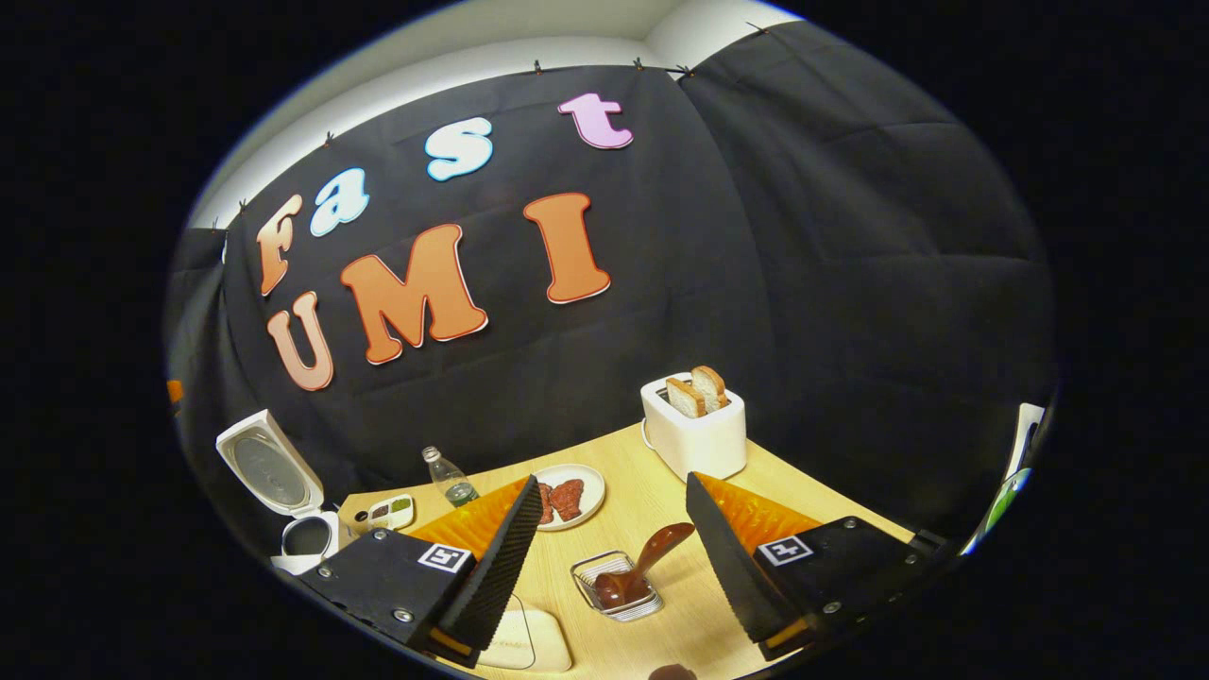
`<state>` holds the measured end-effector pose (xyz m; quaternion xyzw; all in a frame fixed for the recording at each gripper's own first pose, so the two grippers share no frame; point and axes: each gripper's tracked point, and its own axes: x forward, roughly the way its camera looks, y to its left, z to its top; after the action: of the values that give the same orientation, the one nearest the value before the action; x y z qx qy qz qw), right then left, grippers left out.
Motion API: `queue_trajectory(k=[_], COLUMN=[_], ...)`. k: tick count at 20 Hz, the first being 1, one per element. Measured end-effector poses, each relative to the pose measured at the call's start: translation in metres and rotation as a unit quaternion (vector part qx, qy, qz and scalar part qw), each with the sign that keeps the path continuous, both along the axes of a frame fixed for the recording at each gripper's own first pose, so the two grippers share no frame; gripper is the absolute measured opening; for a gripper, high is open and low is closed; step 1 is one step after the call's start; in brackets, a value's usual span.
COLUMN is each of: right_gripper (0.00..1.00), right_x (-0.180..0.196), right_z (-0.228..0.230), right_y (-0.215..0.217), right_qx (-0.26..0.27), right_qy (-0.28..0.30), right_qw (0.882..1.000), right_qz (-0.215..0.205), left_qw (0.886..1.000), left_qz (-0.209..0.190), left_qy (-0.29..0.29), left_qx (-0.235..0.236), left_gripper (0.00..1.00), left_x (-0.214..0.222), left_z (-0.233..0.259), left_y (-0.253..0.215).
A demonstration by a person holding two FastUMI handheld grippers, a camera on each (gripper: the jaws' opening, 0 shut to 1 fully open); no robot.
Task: Close the left gripper, press the button to open the rice cooker; take a wooden spoon from the chopstick holder with the right hand, scoop a spoonful of rice and pour it into the rice cooker, then put the wooden spoon back into the chopstick holder.
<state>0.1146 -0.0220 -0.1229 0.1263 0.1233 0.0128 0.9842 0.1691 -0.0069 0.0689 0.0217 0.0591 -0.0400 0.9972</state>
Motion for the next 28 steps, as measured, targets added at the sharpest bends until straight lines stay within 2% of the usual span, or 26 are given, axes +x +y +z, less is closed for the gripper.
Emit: queue_trajectory(k=[3,7,8,15,21,24,28], right_gripper=[0.95,0.95,0.95,0.95,0.95,0.95,0.95], right_x=[-0.014,-0.023,-0.025,-0.027,-0.022,-0.021,-0.021], right_z=[0.008,0.015,0.015,0.015,0.01,0.009,0.006], right_y=[0.011,0.016,0.016,0.013,0.014,0.019,0.033], right_qx=[-0.011,-0.021,-0.023,-0.049,-0.044,-0.038,-0.031], right_qy=[-0.004,-0.002,-0.002,0.009,0.019,0.019,0.02], right_qw=[1.0,1.0,1.0,0.999,0.998,0.998,0.998], right_qz=[0.006,0.012,0.014,0.019,0.03,0.035,0.055], left_qw=[1.0,0.998,0.998,0.994,0.986,0.982,0.982], left_qz=[-0.021,-0.028,-0.031,-0.011,-0.017,-0.022,-0.033], left_qy=[0.022,0.047,0.054,0.107,0.166,0.188,0.181], left_qx=[0.002,0.018,0.022,0.022,0.016,0.022,0.039], left_gripper=[1.0,0.98,1.0,1.0,1.0,1.0,1.0], left_x=[0.041,0.091,0.102,0.172,0.194,0.181,0.164], left_z=[0.005,0.005,0.003,-0.033,-0.09,-0.109,-0.11], left_y=[-0.012,-0.017,-0.016,0.008,0.017,0.016,0.012])
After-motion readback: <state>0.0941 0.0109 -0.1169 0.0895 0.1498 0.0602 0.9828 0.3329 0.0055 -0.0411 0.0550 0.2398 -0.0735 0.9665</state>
